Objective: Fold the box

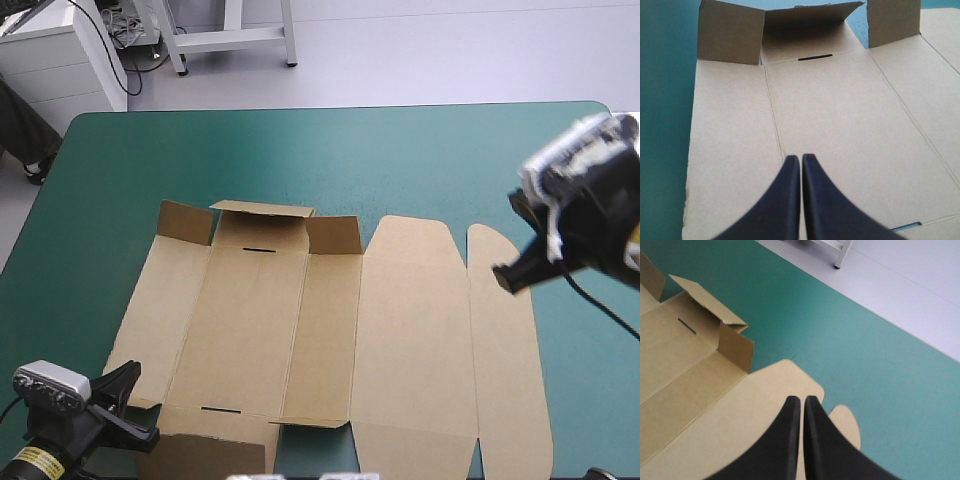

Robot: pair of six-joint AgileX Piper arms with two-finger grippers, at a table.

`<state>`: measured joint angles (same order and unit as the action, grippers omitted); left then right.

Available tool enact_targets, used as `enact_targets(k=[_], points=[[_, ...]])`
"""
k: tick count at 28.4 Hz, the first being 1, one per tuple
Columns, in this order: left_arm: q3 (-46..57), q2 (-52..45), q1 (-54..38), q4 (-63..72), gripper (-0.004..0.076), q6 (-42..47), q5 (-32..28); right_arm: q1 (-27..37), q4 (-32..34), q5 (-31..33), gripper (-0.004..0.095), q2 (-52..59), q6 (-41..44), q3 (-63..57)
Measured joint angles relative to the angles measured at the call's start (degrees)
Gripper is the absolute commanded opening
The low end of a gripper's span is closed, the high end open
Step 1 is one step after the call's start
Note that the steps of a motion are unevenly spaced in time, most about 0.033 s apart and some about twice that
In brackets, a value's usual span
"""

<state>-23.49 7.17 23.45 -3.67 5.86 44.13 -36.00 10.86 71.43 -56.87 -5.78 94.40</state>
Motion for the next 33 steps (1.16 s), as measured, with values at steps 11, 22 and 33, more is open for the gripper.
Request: enact_targets(k=[11,22,33], points=[[0.0,0.0,0.0,-0.11,-0.0008,0.0,0.0,0.0,4.33,-5.22,-0.0012,38.51,16.91,-44.35],[0.0,0.0,0.0,-0.17,0.0001,0.0,0.0,0.0,1.26,-12.57,-0.0012,46.53,19.4,-63.17],[0.0,0.0,0.0,0.06,0.0341,0.0,0.0,0.0,-0.6,-19.01,-0.0013,46.53,19.4,-66.84]])
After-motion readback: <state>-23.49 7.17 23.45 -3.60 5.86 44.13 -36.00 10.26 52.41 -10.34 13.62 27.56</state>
